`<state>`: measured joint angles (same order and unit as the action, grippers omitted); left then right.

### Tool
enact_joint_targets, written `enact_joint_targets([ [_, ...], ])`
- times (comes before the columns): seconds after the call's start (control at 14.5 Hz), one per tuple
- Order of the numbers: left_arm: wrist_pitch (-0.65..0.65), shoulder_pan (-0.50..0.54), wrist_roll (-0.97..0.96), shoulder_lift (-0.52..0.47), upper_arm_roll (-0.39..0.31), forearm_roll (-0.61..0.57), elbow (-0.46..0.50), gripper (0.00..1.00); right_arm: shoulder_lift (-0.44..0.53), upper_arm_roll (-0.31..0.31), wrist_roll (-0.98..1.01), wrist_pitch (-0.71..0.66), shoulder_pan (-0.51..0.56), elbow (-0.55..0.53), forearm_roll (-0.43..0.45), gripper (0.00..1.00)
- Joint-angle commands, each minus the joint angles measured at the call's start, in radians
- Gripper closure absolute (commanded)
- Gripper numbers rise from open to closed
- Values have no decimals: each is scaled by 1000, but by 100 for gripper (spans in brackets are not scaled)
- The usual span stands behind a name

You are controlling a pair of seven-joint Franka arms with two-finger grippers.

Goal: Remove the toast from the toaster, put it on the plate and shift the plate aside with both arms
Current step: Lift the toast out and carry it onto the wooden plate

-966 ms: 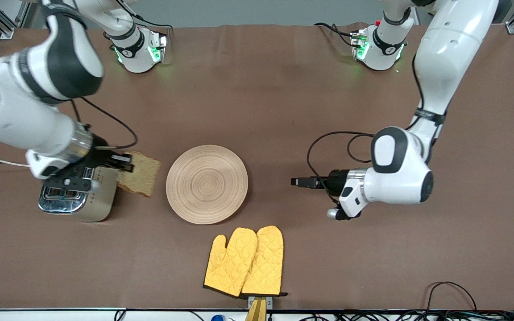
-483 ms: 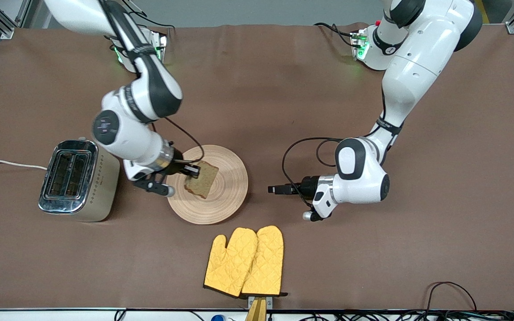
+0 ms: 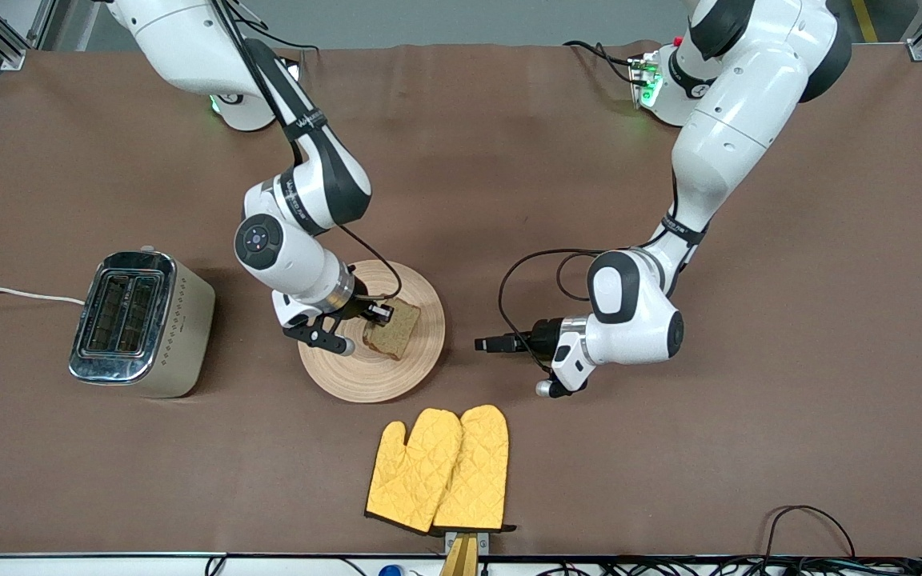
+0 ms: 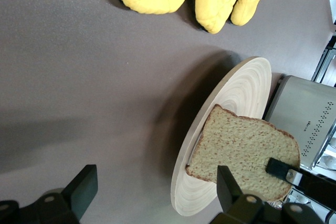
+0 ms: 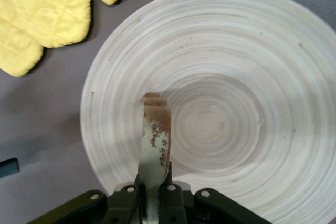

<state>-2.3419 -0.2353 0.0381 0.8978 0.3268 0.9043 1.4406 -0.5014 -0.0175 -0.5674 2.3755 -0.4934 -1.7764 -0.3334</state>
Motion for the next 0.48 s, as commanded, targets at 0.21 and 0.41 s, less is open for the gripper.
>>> enact_joint_targets([
  [0.21,-37,-29,17,35,4,27,-55,0,32,4,240,28,113,-122,-15,100],
  [0.41,-37,-62,40,36,5,50,-77,0,69,4,273,14,156,-181,-15,72],
])
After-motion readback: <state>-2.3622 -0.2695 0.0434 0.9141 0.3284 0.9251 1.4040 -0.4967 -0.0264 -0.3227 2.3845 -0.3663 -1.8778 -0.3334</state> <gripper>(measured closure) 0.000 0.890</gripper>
